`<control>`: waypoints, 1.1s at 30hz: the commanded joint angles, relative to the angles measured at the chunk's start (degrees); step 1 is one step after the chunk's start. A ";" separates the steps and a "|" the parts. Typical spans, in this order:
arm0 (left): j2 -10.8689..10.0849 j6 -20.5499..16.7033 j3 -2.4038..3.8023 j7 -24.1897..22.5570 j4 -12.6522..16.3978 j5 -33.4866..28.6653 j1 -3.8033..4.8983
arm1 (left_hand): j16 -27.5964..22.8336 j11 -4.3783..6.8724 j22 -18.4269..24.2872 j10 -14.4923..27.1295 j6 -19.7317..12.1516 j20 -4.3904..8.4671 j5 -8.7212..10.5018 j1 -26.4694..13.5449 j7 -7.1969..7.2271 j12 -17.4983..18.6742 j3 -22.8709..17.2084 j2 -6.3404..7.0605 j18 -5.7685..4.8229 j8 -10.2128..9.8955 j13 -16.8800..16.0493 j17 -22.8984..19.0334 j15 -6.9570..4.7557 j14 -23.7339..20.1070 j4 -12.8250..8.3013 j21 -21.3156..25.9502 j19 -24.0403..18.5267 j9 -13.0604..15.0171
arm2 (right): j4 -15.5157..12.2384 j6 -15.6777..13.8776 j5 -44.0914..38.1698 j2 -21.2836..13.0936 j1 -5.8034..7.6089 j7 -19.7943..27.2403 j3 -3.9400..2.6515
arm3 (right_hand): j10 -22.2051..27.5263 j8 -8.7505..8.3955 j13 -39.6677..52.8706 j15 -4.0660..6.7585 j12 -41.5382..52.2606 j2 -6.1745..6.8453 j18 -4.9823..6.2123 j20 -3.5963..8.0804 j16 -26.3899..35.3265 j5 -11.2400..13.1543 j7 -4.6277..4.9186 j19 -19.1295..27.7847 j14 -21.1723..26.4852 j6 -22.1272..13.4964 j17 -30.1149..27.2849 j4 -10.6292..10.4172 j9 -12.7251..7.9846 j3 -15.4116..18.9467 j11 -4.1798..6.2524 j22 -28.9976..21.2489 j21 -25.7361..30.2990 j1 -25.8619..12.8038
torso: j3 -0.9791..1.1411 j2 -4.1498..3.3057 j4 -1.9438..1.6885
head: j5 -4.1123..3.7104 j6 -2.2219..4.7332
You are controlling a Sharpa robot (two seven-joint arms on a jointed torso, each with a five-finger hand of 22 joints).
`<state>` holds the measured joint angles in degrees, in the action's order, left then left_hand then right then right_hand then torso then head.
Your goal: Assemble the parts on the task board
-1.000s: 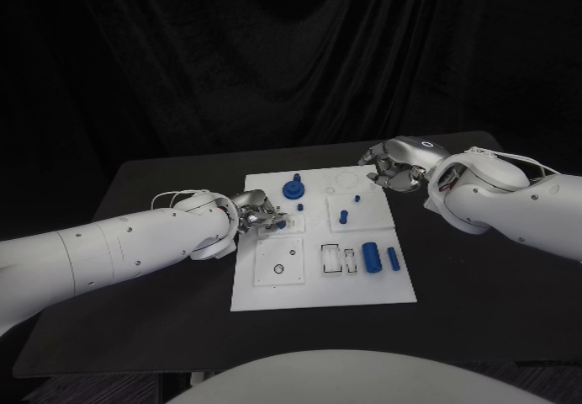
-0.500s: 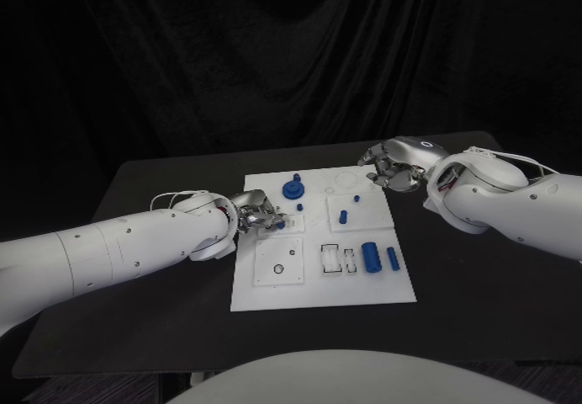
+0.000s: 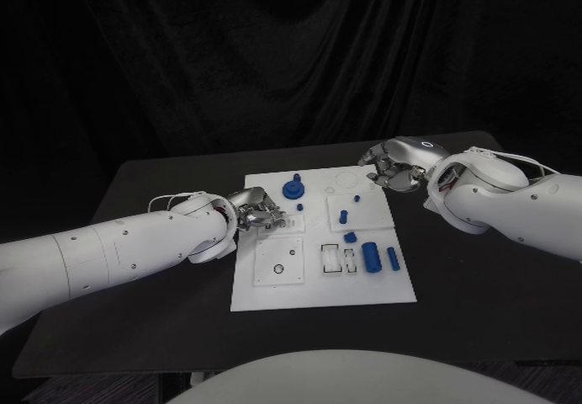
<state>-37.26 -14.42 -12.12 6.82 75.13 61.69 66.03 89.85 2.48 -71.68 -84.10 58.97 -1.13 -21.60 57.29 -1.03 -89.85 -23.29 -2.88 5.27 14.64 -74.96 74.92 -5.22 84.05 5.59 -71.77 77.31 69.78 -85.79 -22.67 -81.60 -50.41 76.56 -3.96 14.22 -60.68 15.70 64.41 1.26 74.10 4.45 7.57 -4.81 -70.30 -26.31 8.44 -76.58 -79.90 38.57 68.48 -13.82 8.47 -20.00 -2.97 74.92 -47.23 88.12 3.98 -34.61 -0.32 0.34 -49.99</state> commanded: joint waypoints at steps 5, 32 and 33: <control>-0.34 -3.23 0.04 -2.27 0.40 -0.16 -0.14 | 0.15 0.05 0.10 -5.90 -0.21 -0.05 -0.30 -0.16 -0.38 -0.15 -0.67 0.59 0.45 -0.57 -15.04 15.08 -0.03 5.95 0.12 0.28 -0.48 -0.21 | 0.06 0.07 -0.17 0.01 -0.15 -0.85 -0.04 | 0.34 0.07 -0.05 -0.22 -0.29 -0.04 -0.12 -0.13 0.18 -0.22 0.03 0.44 0.16 0.26 -0.05 0.06 -0.05 -0.34 0.07 5.21 0.23 -0.63 | -0.01 -0.01 -0.08 | -0.04 -0.01; -10.15 -13.92 0.03 -20.69 10.23 -0.16 -1.19 | 0.15 -3.45 -2.03 -5.90 -11.52 -2.66 -1.04 3.72 -4.90 -0.15 -2.14 2.56 0.13 -10.78 -15.04 15.08 2.90 5.95 -1.03 -0.26 0.05 -6.47 | -10.14 -8.25 -3.18 -7.14 -1.25 0.38 -0.03 | -21.77 5.66 17.47 0.32 12.08 1.73 -3.92 0.37 -12.07 15.28 -1.39 -8.30 -7.35 10.37 12.24 -1.04 2.29 7.54 0.46 10.36 -23.56 -5.45 | -0.39 0.00 -0.01 | -0.72 -0.01; -10.54 -13.89 0.03 -20.90 10.49 -0.16 -1.25 | 0.15 -3.48 -2.03 -5.90 -11.63 -2.70 -1.06 3.80 -4.95 -0.15 -2.14 2.57 0.15 -10.87 -15.04 15.08 2.94 5.95 -1.01 -0.23 0.02 -6.65 | -10.51 -8.17 -3.51 -7.35 -1.51 -0.01 -0.03 | -22.46 6.00 18.15 0.44 12.45 1.66 -4.14 0.46 -12.71 15.29 -1.54 -8.67 -7.65 10.70 12.97 -0.99 2.56 7.89 0.60 10.65 -24.89 -5.45 | -0.37 -0.01 -0.06 | -0.67 -0.01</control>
<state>-47.66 -26.26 -12.15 -9.76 85.08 61.69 64.86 89.85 -0.74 -73.70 -84.02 47.57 -3.53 -22.39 60.56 -6.07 -89.85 -25.40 -0.27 5.26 3.88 -74.96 74.92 -2.54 84.06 4.73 -72.01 77.41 63.16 -95.71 -28.85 -82.75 -57.57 75.36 -1.99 14.20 -82.91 21.57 74.95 1.53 86.43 6.03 3.96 -4.58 -82.90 -11.22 6.91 -83.78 -83.75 49.11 74.95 -14.78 10.98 -12.23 -2.39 74.91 -71.85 82.91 3.66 -34.64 -0.36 -0.35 -49.99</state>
